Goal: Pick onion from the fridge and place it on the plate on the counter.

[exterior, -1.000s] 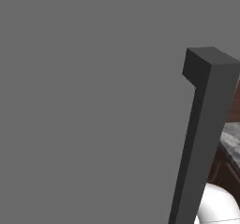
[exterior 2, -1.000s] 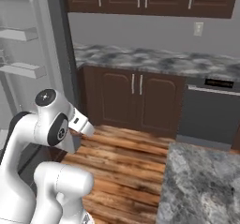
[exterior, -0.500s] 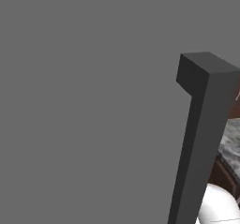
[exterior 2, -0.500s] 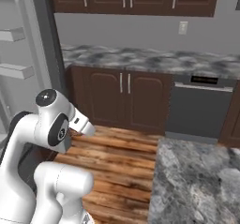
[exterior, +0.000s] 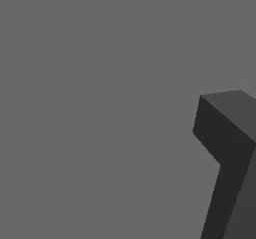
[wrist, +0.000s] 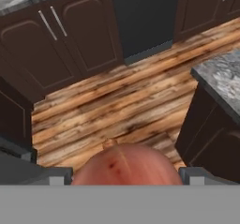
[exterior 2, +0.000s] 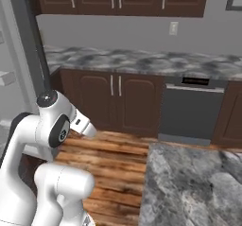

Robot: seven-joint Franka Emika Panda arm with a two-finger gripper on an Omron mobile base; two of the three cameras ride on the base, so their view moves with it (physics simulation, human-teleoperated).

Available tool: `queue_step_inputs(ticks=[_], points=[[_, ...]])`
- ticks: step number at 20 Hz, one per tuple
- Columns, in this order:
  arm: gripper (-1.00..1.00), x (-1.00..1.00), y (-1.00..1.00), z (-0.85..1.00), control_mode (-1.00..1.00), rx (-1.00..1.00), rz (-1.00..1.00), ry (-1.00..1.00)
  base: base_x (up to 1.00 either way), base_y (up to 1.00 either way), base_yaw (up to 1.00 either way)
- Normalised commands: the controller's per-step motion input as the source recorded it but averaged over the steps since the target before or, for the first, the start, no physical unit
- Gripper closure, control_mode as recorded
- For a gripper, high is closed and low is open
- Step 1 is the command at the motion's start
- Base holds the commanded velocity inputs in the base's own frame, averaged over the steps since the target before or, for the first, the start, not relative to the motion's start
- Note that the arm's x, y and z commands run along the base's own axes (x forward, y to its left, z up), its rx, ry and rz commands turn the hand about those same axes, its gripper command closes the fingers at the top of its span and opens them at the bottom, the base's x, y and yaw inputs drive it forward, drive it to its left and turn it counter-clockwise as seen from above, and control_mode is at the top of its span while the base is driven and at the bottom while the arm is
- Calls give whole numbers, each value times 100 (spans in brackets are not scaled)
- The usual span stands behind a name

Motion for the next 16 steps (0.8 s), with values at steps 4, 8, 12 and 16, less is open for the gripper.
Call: queue_step_inputs(ticks=[4,8,12,16], points=[[100,0,0,0,100,0,0,0,53,-26,-7],[100,0,0,0,100,0,0,0,51,-28,-5],[100,0,0,0,100,0,0,0,56,-31,-3],[100,0,0,0,100,0,0,0,57,-34,0]])
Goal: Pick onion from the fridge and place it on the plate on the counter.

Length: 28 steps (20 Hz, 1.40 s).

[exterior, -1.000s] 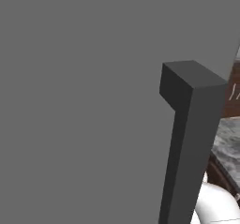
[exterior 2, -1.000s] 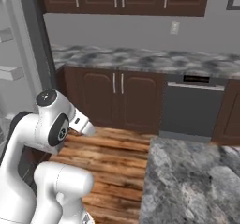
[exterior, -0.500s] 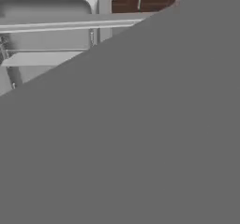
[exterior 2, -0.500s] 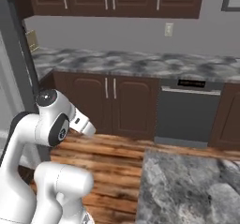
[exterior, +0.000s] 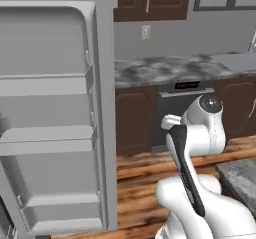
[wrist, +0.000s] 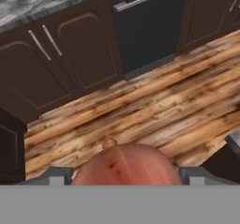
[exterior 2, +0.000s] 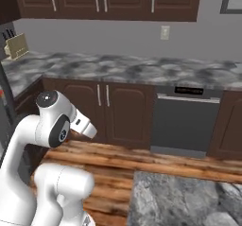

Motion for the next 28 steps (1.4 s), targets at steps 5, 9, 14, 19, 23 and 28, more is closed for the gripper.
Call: queue_step_inputs(ticks=[5,9,14,19,23,28], points=[[100,0,0,0,100,0,0,0,57,-24,4],[100,0,0,0,100,0,0,0,63,-12,14],[100,0,0,0,100,0,0,0,67,-11,20],[100,0,0,0,100,0,0,0,64,-3,24],[100,0,0,0,100,0,0,0,37,0,34],[100,0,0,0,100,0,0,0,20,0,40]])
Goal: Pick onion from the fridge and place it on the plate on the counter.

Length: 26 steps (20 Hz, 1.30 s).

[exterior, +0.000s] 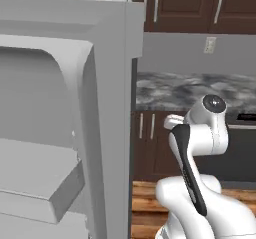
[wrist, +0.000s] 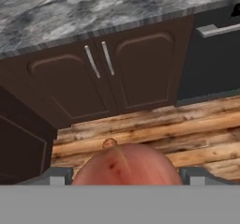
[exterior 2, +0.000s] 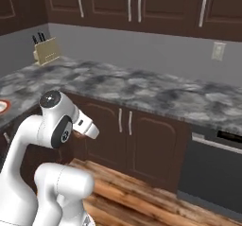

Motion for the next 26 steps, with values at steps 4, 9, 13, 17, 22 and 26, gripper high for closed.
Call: queue_step_inputs(ticks=[4,9,13,17,22,26], points=[[100,0,0,0,100,0,0,0,29,-1,43],[100,0,0,0,100,0,0,0,46,-15,43],[100,0,0,0,100,0,0,0,64,-22,41],[100,0,0,0,100,0,0,0,78,-32,39],[100,0,0,0,100,0,0,0,69,-28,38],[100,0,0,0,100,0,0,0,57,-6,38]])
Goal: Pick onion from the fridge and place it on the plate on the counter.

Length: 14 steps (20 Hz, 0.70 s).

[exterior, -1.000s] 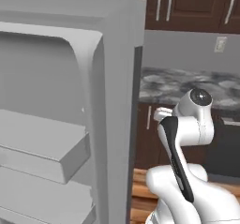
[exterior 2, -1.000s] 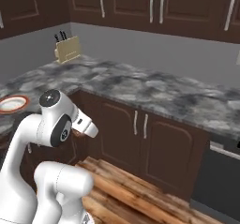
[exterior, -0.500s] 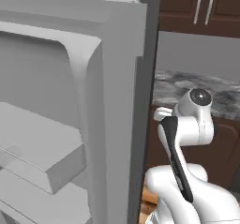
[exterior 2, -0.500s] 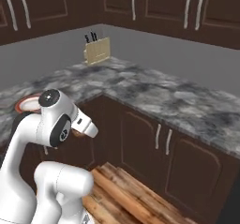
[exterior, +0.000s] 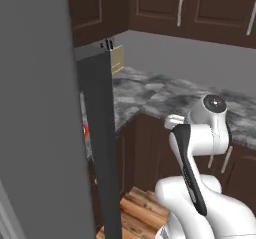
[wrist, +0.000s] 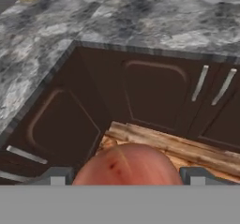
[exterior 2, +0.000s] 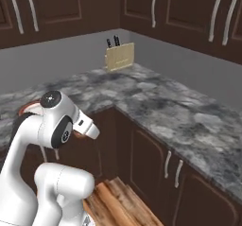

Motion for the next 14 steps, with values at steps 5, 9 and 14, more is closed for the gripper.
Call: queue_step_inputs(ticks=[5,9,14], points=[[100,0,0,0,100,0,0,0,54,0,42],[100,0,0,0,100,0,0,0,59,-6,42],[100,0,0,0,100,0,0,0,54,-10,41]])
